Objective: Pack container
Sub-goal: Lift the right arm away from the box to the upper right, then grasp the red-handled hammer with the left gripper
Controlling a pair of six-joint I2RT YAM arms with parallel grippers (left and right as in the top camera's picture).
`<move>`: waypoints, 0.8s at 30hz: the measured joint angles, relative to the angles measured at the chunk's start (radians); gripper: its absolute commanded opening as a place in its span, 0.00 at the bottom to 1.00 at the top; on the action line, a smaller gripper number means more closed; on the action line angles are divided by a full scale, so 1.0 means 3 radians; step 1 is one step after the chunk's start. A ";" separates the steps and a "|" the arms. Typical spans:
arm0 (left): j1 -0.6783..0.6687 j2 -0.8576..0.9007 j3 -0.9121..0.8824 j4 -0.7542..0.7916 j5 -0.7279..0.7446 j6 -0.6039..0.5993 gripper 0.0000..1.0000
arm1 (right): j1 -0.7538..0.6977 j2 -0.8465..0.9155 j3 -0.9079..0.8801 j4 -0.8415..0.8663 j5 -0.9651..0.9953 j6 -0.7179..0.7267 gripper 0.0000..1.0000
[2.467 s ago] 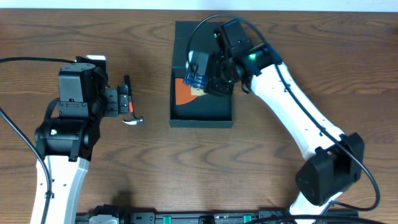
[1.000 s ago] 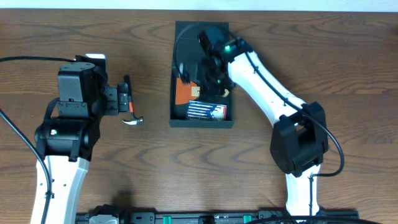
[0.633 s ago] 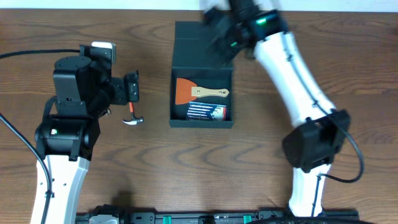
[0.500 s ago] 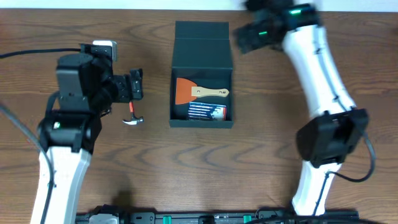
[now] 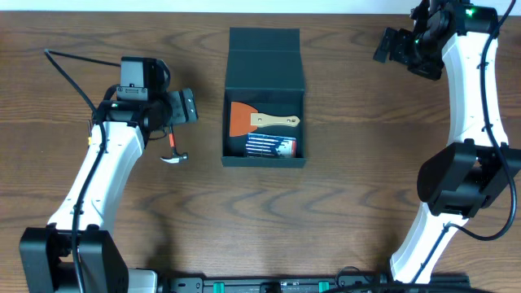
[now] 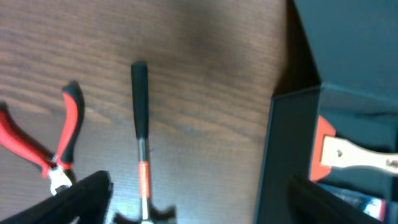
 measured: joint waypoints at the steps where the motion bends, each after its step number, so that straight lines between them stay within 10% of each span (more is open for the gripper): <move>1: 0.0000 0.0010 0.0001 -0.0005 -0.0020 -0.0019 0.78 | 0.0000 0.0000 0.0000 0.0005 0.0000 0.0009 0.99; 24: 0.0000 0.1144 0.0014 -0.0443 -0.0280 -0.0103 0.79 | 0.0000 0.0000 0.0000 0.0020 0.0000 0.0033 0.99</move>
